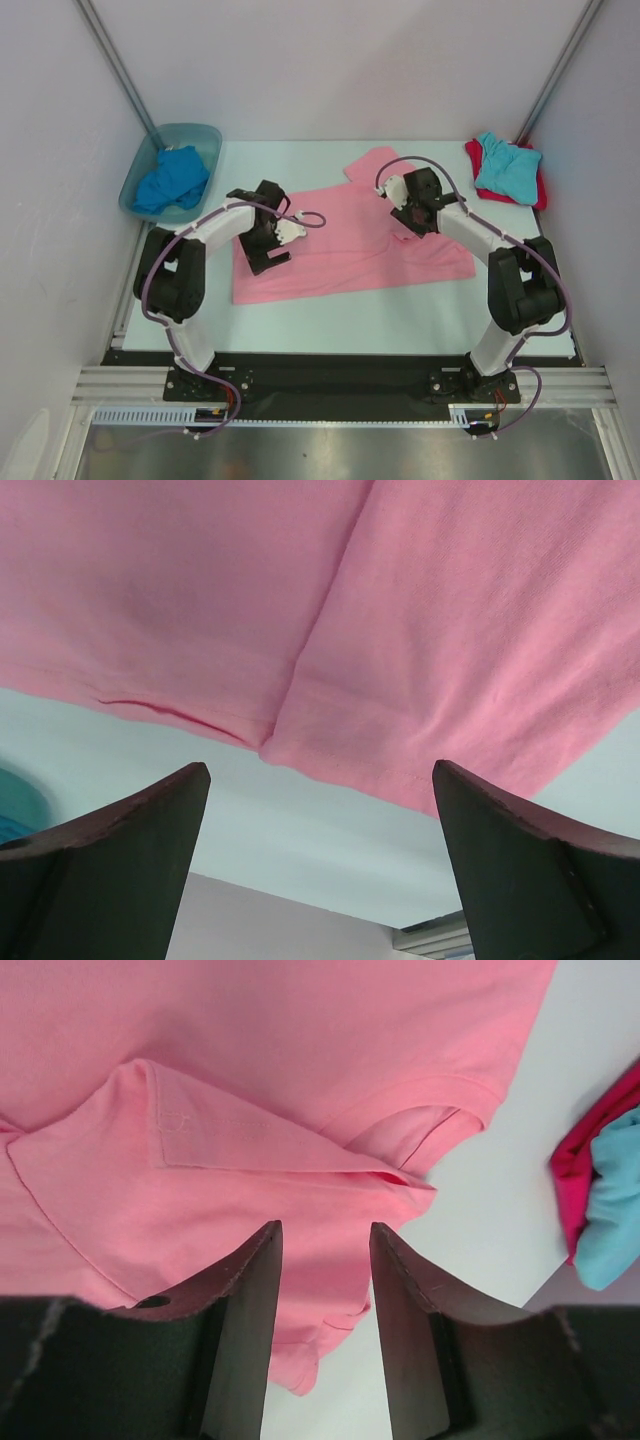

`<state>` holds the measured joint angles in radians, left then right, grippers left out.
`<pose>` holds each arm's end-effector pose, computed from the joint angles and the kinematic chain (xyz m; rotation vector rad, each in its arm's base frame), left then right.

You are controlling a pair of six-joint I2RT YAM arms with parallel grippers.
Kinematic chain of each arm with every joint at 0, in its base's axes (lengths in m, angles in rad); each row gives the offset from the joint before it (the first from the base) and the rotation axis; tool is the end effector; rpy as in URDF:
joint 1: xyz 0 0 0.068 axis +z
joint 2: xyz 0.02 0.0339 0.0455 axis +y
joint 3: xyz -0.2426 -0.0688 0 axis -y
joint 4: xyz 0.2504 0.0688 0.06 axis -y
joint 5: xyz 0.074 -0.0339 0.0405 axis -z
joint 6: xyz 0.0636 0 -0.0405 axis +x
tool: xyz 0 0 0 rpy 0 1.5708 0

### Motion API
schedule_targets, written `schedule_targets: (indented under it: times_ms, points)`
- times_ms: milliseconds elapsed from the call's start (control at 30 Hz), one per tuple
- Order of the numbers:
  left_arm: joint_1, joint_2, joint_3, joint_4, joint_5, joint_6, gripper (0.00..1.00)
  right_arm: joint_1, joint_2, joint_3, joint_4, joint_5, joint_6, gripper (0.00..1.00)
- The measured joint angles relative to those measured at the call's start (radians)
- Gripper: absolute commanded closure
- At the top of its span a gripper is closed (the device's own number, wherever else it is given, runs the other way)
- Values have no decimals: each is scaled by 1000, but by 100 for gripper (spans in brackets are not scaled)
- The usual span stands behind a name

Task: Fold and stack the t-shirts
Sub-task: Fold the tshirt

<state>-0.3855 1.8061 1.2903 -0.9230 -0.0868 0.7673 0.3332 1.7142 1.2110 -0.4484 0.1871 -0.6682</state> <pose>0.3190 -0.1235 0.1419 1.6408 2.5401 0.1669 0.3650 0.1138 0.1743 -1.1511 2.2623 -0.3700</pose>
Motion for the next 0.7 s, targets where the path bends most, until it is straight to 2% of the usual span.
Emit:
schedule_targets:
  times_ms: [700]
  points:
    - [9, -23, -36, 39, -16, -8, 0, 140, 21, -35, 24, 40, -46, 54]
